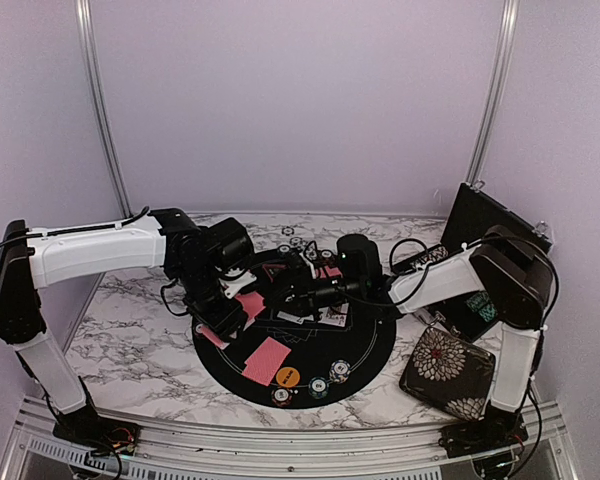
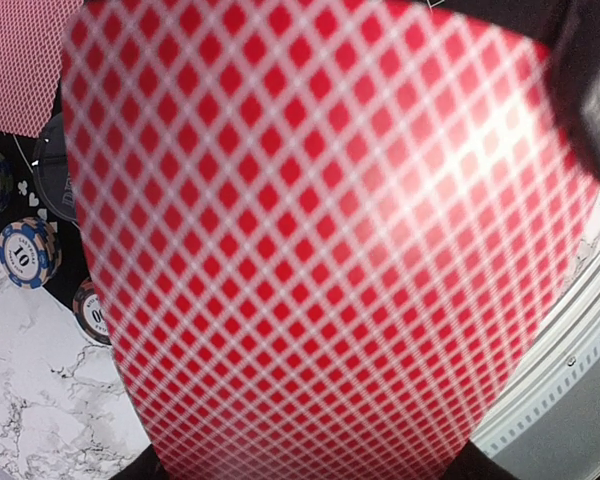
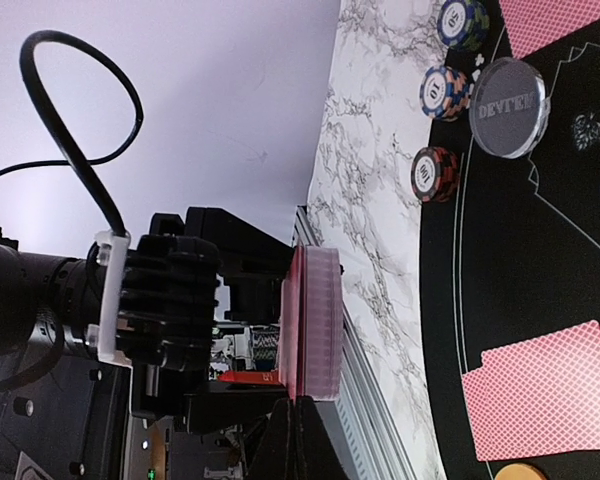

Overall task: Distribute texas hold em gaming equipment
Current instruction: Pick up the poker card from the face-down deck piles, then place the poker card in the community card area.

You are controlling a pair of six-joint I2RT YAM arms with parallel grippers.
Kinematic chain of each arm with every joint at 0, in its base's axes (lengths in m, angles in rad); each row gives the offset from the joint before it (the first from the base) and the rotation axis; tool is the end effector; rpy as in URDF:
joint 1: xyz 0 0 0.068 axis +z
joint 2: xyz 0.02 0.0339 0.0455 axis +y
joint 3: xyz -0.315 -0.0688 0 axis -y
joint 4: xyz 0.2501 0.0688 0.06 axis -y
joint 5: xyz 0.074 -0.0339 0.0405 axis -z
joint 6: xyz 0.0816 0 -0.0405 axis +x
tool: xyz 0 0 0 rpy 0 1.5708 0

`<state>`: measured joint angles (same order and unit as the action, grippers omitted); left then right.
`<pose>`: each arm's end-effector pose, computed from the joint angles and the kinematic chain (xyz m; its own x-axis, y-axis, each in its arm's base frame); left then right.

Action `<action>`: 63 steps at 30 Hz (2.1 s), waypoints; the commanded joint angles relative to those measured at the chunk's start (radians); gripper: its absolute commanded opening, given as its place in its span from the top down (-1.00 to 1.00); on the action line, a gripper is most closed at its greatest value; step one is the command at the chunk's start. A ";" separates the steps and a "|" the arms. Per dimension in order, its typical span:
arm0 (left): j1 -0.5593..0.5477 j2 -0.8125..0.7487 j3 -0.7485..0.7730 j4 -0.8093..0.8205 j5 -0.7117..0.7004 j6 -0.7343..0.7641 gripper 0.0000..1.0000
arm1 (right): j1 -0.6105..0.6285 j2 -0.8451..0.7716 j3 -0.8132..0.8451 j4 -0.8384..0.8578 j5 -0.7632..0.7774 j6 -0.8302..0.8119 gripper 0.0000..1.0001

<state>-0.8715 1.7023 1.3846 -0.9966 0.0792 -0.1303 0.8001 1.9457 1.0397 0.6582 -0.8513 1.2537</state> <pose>0.2249 -0.2774 0.2544 -0.7181 0.6526 -0.2416 0.6883 0.7172 -0.1088 0.2769 0.3733 0.2155 -0.9851 -0.1157 -0.1270 -0.1435 0.1472 0.9786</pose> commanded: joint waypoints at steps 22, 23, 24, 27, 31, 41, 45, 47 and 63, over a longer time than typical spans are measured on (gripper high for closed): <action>0.011 -0.037 -0.035 -0.014 0.003 -0.002 0.13 | -0.108 -0.081 -0.027 -0.024 -0.070 -0.051 1.00; 0.011 -0.039 -0.037 -0.014 0.001 -0.003 0.13 | -0.115 -0.080 -0.026 -0.033 -0.073 -0.059 1.00; 0.012 -0.043 -0.040 -0.013 0.002 -0.003 0.13 | -0.122 -0.078 -0.027 -0.042 -0.077 -0.067 1.00; 0.014 -0.049 -0.044 -0.013 0.001 -0.005 0.13 | -0.144 -0.072 -0.026 -0.065 -0.091 -0.092 1.00; 0.017 -0.058 -0.050 -0.013 0.001 -0.002 0.13 | -0.170 -0.057 -0.024 -0.095 -0.107 -0.128 1.00; 0.020 -0.064 -0.051 -0.012 0.002 -0.001 0.13 | -0.205 0.074 0.165 -0.398 -0.094 -0.395 1.00; 0.023 -0.064 -0.051 -0.013 0.001 0.000 0.13 | -0.210 0.146 0.264 -0.505 -0.088 -0.489 1.00; 0.023 -0.064 -0.051 -0.012 0.001 0.002 0.13 | -0.210 0.178 0.319 -0.582 -0.063 -0.548 1.00; 0.027 -0.064 -0.057 -0.009 0.004 0.003 0.13 | -0.223 0.307 0.473 -0.829 0.020 -0.706 1.00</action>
<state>-0.8524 1.6699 1.3300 -0.9981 0.0784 -0.1307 0.5873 2.2292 1.4609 -0.1101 -0.8635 0.5945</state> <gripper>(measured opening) 0.669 0.004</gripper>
